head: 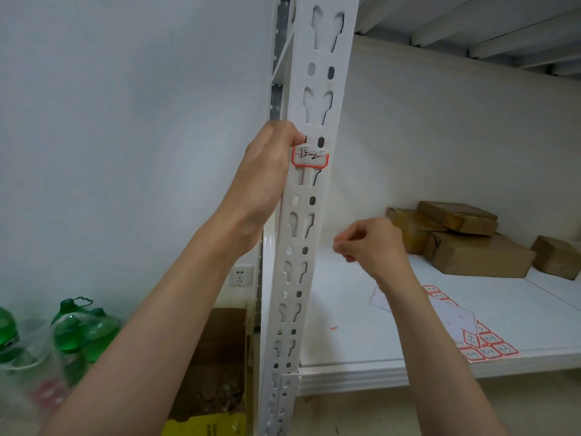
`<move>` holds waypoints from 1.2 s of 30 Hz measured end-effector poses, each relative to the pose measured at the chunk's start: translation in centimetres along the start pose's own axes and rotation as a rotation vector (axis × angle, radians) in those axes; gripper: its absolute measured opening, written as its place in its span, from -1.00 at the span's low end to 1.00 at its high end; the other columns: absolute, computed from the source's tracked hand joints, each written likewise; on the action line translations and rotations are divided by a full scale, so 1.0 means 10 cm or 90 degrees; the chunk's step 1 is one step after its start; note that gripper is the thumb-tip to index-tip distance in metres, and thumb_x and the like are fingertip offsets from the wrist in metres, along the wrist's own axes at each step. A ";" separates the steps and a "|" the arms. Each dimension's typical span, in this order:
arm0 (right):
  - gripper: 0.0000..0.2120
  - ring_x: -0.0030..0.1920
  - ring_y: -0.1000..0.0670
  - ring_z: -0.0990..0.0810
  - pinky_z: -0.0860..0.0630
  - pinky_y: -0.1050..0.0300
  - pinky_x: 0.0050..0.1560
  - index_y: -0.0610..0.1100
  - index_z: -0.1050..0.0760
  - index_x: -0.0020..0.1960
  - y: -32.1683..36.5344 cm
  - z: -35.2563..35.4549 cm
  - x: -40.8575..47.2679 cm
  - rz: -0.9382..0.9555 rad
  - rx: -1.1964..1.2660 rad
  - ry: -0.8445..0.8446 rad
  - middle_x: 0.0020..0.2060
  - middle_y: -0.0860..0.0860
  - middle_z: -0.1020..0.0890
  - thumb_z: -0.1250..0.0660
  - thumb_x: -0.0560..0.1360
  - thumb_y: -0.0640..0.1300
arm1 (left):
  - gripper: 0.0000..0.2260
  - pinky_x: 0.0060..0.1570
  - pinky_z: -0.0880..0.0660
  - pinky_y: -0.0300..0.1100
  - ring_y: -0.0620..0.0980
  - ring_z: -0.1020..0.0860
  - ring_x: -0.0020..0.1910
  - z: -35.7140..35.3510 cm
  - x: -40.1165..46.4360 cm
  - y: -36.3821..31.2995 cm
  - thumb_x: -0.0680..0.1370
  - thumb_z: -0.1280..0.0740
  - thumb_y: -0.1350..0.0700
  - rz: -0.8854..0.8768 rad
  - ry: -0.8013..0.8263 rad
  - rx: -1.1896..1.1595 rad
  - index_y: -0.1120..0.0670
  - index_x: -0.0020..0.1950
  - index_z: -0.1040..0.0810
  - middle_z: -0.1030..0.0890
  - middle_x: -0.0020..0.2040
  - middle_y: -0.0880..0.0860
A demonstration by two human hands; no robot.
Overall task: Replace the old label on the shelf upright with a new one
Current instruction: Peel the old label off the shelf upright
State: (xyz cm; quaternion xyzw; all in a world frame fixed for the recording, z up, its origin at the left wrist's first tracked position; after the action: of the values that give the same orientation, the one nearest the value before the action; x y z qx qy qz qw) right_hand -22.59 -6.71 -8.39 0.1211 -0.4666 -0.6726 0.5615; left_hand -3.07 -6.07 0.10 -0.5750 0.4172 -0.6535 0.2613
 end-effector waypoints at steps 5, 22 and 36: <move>-0.75 -0.25 -0.08 -0.69 -0.65 0.13 -0.20 -0.09 -0.65 -0.28 -0.48 -0.20 0.08 -0.098 -0.107 0.089 -0.24 -0.13 -0.72 -0.47 0.38 -0.44 | -0.72 0.05 -0.42 -0.05 -0.02 -0.50 -0.05 0.00 0.00 0.01 0.44 -0.14 -0.11 0.006 -0.007 0.005 0.06 -0.05 -0.45 -0.58 0.01 0.06; -0.77 -0.26 -0.02 -0.63 -0.50 0.21 -0.33 -0.07 -0.64 -0.26 -0.41 -0.19 0.11 -0.057 -0.119 0.044 -0.30 -0.01 -0.66 -0.42 0.44 -0.37 | -0.83 -0.07 -0.35 -0.08 -0.08 -0.45 -0.22 -0.02 -0.06 -0.07 0.61 -0.05 0.06 -0.024 -0.008 -0.051 0.07 0.01 -0.40 -0.52 -0.11 0.04; -0.64 0.07 0.10 -0.66 -0.57 0.08 0.15 -0.07 -0.51 0.27 1.24 -0.16 -0.41 0.119 0.564 0.066 0.08 -0.01 -0.67 -0.11 0.67 0.12 | -0.75 -0.11 -0.45 -0.04 -0.08 -0.57 -0.18 -0.08 -0.06 0.00 0.61 -0.16 0.05 0.019 -0.060 -0.093 0.21 0.09 -0.50 -0.60 -0.17 -0.02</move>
State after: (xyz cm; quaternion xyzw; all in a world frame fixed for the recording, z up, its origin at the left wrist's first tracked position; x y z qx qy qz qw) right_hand -12.15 -3.08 -1.23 0.3406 -0.6893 -0.3477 0.5367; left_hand -3.77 -5.36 -0.21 -0.6163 0.4597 -0.5893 0.2479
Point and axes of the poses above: each hand's wrist, its own x-axis towards the middle knuckle, its own z-axis out of the back of the hand, y = z × x, the point moved 8 cm from there along x, towards the middle knuckle
